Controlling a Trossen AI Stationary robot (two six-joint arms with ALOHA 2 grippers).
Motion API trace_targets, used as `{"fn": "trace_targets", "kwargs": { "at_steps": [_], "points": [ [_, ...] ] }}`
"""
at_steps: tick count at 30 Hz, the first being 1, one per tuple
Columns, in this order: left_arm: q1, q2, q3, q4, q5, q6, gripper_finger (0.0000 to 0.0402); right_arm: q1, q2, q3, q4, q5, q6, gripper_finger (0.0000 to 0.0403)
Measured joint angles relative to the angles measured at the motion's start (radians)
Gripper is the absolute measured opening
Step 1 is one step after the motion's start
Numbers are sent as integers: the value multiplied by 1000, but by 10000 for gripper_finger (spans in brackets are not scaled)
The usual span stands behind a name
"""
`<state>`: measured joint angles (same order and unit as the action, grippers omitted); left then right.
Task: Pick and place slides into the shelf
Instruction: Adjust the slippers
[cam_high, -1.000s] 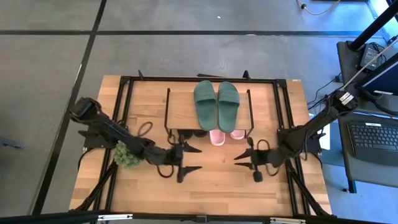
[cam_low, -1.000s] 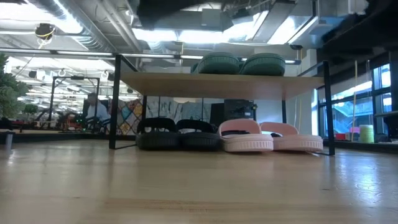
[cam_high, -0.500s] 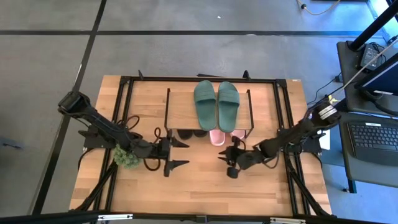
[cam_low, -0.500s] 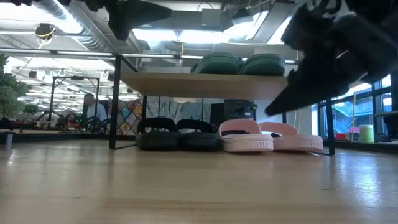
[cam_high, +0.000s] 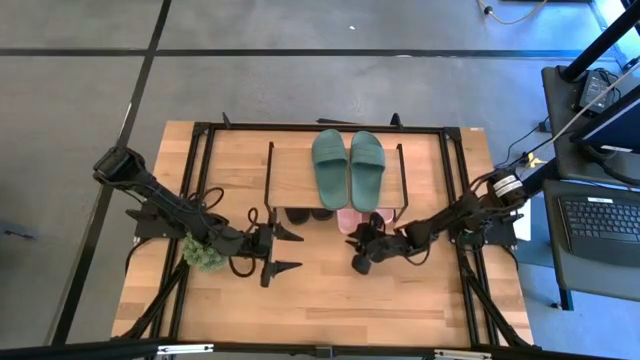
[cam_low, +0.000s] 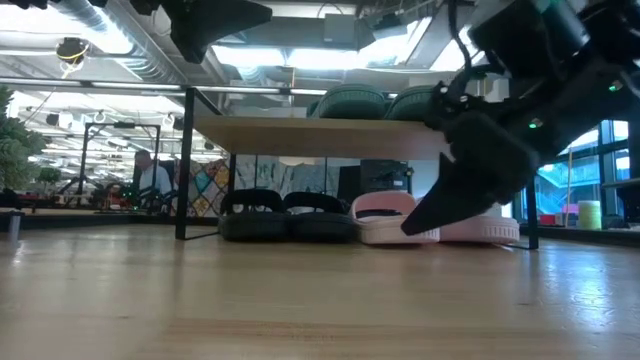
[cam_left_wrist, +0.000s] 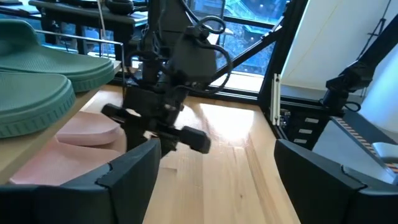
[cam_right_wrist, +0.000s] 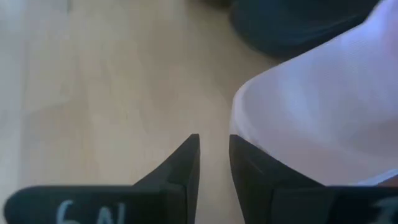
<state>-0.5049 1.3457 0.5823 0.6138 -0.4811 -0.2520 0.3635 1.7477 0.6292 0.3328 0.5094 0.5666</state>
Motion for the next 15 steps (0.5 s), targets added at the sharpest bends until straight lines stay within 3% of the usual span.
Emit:
{"fn": "trace_targets", "kwargs": {
  "at_steps": [15],
  "points": [
    [0,0,0,-1,5,-2,306,-63,0,0,-8,45,-25,89]
  ]
}}
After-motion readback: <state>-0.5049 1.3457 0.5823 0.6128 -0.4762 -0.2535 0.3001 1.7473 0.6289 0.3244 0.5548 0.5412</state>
